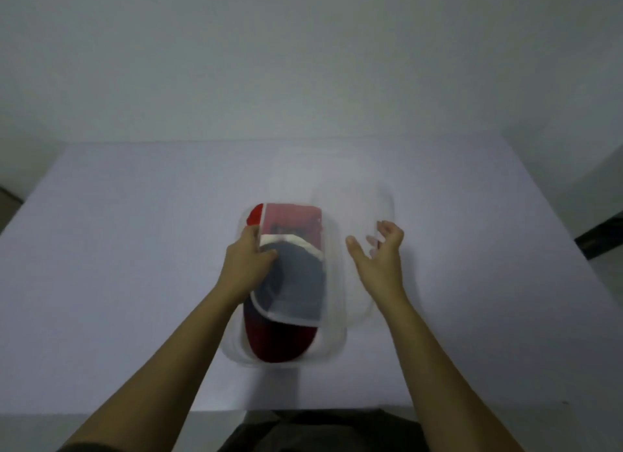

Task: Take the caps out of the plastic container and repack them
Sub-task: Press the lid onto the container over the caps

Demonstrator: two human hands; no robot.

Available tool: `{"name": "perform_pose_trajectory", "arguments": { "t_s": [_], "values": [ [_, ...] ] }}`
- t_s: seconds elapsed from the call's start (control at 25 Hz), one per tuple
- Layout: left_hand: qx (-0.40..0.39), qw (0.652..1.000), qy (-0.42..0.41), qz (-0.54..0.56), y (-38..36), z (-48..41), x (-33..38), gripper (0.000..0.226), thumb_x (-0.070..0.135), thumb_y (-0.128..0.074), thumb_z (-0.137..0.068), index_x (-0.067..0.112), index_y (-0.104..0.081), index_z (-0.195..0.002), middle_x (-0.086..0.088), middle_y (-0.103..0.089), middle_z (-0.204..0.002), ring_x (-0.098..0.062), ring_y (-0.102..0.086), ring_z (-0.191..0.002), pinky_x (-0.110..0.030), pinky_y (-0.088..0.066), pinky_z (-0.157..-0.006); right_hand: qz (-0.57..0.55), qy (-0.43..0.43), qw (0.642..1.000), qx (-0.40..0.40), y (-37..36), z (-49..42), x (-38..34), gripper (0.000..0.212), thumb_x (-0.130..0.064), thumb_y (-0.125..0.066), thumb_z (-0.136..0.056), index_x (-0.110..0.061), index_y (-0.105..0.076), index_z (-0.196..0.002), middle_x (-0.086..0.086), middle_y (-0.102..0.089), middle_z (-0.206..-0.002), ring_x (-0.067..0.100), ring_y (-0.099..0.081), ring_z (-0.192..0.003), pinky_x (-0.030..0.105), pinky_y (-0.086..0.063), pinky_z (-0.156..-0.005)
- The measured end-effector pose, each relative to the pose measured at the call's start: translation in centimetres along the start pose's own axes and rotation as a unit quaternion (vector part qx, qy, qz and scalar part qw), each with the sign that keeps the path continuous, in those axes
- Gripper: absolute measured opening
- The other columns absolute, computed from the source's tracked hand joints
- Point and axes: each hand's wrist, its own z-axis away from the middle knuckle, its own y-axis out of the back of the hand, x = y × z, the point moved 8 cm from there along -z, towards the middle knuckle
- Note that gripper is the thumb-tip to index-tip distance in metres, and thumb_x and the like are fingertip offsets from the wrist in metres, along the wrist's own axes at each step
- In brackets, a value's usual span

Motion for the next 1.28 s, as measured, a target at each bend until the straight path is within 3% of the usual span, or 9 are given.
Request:
{"name": "perform_pose_trajectory", "arguments": {
  "t_s": [0.12,0.32,0.44,0.52,0.6,0.8,1.0,1.28],
  "values": [
    [0.010,0.998,0.065,-0.003,2.0,2.3,-5.1,0.050,0.011,-0.051,-0.092,0.009,-0.035,-0.139,-0.015,-0.050,-0.135,-0.033,-0.054,-0.111,-0.040,-0.047,-0.084,0.080,0.012,0.994,-0.078,-5.1,3.3,1.5,0.063,-0.024,-0.049,-0.097,-0.016,-0.017,-0.150,0.001,-0.026,-0.156,0.018,-0.029,-0.142,0.028,-0.026,-0.113],
    [0.007,0.995,0.099,0.008,1.1,4.0,-9.2,0.047,0.010,-0.047,-0.094,0.007,-0.034,-0.139,-0.016,-0.051,-0.135,-0.036,-0.054,-0.116,-0.043,-0.047,-0.094,0.122,-0.008,0.989,-0.086,-7.3,5.7,4.5,0.059,-0.020,-0.044,-0.098,-0.013,-0.017,-0.150,0.005,-0.023,-0.157,0.020,-0.023,-0.144,0.028,-0.022,-0.114],
    [0.004,0.997,0.076,-0.010,1.0,3.7,-9.1,0.051,0.013,-0.047,-0.095,0.011,-0.030,-0.142,-0.011,-0.053,-0.132,-0.036,-0.055,-0.114,-0.044,-0.047,-0.095,0.103,-0.034,0.991,-0.078,-7.5,6.2,5.2,0.058,-0.019,-0.044,-0.098,-0.014,-0.017,-0.149,0.005,-0.026,-0.156,0.024,-0.029,-0.142,0.033,-0.028,-0.112],
    [-0.001,0.998,0.054,-0.027,1.0,3.2,-8.7,0.063,0.020,-0.049,-0.095,0.019,-0.017,-0.149,0.001,-0.051,-0.121,-0.035,-0.057,-0.110,-0.044,-0.048,-0.095,0.098,-0.058,0.991,-0.077,-7.7,6.0,5.6,0.056,-0.022,-0.045,-0.098,-0.014,-0.020,-0.147,0.008,-0.031,-0.152,0.028,-0.038,-0.136,0.037,-0.037,-0.108],
    [-0.011,0.995,0.027,-0.090,0.7,2.6,-8.5,0.065,0.030,-0.045,-0.097,0.024,-0.009,-0.151,-0.001,-0.053,-0.122,-0.032,-0.058,-0.110,-0.042,-0.048,-0.095,0.124,-0.058,0.987,-0.080,-7.8,5.5,5.3,0.053,-0.031,-0.046,-0.097,-0.011,-0.024,-0.140,0.012,-0.037,-0.148,0.031,-0.046,-0.128,0.040,-0.044,-0.103],
    [0.026,0.985,0.041,-0.165,0.7,0.7,-9.3,0.045,0.039,-0.033,-0.099,0.020,-0.029,-0.140,-0.016,-0.052,-0.132,-0.036,-0.057,-0.113,-0.046,-0.048,-0.093,0.157,-0.064,0.982,-0.088,-8.7,4.3,5.0,0.051,-0.037,-0.040,-0.098,-0.008,-0.022,-0.135,0.016,-0.040,-0.145,0.036,-0.051,-0.121,0.042,-0.047,-0.097],
    [0.017,0.983,0.045,-0.175,0.0,0.4,-9.7,0.042,0.036,-0.029,-0.100,0.017,-0.029,-0.138,-0.018,-0.050,-0.132,-0.037,-0.057,-0.113,-0.046,-0.048,-0.094,0.170,-0.047,0.980,-0.095,-9.4,4.0,5.1,0.060,-0.035,-0.034,-0.100,-0.023,-0.005,-0.151,0.008,-0.028,-0.155,0.033,-0.037,-0.137,0.043,-0.035,-0.109],
    [-0.005,0.986,0.021,-0.163,-0.1,-0.3,-10.6,0.046,0.041,-0.030,-0.099,0.021,-0.026,-0.140,-0.013,-0.057,-0.128,-0.031,-0.062,-0.107,-0.044,-0.050,-0.091,0.218,-0.047,0.971,-0.080,-9.0,3.8,5.7,0.062,-0.044,-0.035,-0.098,-0.027,-0.007,-0.151,0.009,-0.037,-0.151,0.035,-0.044,-0.131,0.045,-0.042,-0.101]
  ]
}}
